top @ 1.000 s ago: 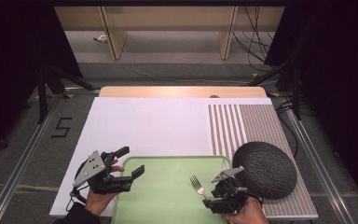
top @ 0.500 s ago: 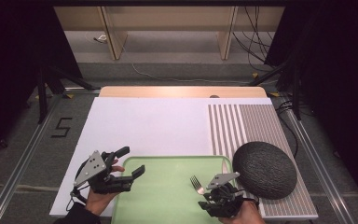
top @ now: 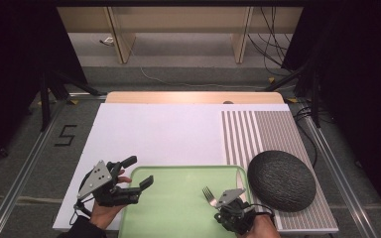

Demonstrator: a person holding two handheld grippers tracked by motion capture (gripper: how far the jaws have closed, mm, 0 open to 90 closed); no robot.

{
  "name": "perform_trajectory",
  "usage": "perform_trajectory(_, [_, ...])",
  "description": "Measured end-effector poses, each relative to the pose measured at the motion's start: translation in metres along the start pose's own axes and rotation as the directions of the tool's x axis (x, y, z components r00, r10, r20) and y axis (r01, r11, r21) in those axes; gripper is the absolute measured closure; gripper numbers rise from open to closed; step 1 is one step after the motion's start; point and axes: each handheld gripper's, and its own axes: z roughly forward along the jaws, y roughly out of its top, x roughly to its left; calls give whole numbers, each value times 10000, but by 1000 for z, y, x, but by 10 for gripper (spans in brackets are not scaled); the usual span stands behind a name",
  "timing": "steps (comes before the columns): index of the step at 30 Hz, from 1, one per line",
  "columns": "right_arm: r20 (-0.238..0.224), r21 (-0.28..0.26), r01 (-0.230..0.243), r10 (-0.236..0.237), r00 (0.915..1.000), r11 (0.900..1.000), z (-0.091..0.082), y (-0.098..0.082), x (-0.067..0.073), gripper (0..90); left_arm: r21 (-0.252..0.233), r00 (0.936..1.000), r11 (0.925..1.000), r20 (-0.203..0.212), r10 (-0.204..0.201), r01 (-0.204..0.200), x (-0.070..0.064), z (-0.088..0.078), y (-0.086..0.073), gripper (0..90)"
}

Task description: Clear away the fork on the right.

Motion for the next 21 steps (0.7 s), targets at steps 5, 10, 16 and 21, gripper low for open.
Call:
perform_trajectory(5, [292,373,162,-173,9994,9992,4,-1,1,900,-30,10000,10000,-26,-13,13,0,-1,0,154])
perform_trajectory(10, [517,433,166,-188,9985,9989,5,-2,-1,900,-28,10000,10000,-21,0,0,0,-1,0,154])
perform_trajectory(16, [874,481,145,-187,9960,9987,3,-3,-4,900,-40,10000,10000,-33,-10,10,0,-1,0,154])
perform_trajectory(21, [1165,540,-75,12,9932,9985,1,-5,-8,900,-35,10000,10000,-33,0,0,0,-1,0,154])
